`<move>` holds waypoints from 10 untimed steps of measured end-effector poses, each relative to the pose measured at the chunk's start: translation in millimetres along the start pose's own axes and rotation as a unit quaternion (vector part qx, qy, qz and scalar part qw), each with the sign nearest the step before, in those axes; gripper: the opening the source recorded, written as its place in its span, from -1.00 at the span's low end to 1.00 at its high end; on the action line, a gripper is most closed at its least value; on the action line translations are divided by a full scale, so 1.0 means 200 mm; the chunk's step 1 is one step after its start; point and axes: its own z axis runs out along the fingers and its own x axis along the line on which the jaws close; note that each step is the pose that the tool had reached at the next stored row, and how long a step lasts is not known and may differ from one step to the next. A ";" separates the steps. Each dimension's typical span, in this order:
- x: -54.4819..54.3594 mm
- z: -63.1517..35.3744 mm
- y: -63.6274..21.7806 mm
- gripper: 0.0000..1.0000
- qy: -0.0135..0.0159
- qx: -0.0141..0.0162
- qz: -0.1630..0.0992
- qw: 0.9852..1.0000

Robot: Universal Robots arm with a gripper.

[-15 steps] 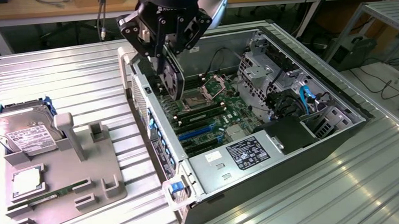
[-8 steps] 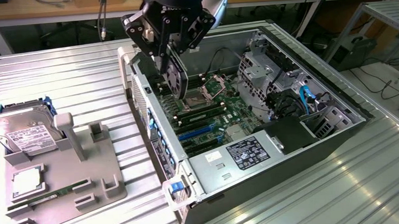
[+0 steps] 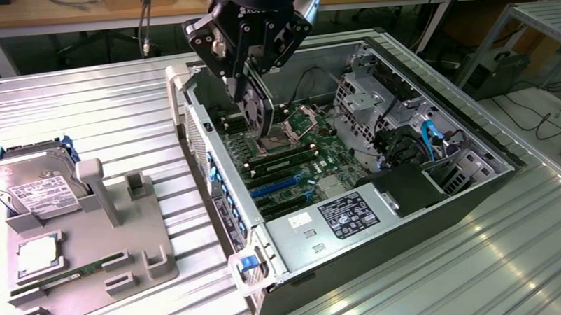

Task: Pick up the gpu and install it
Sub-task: 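Pick up the gpu and move the gpu toward the slot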

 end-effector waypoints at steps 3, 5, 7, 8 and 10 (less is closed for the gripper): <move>-0.03 0.000 -0.001 -0.44 0.000 0.000 0.000 1.000; -0.04 0.000 -0.001 -0.44 0.000 0.000 0.000 1.000; -0.05 -0.001 -0.001 -0.44 0.000 0.000 0.000 1.000; -0.06 -0.001 -0.001 -0.44 0.000 0.000 0.000 1.000; -0.08 -0.001 -0.002 -0.44 0.000 0.000 0.000 1.000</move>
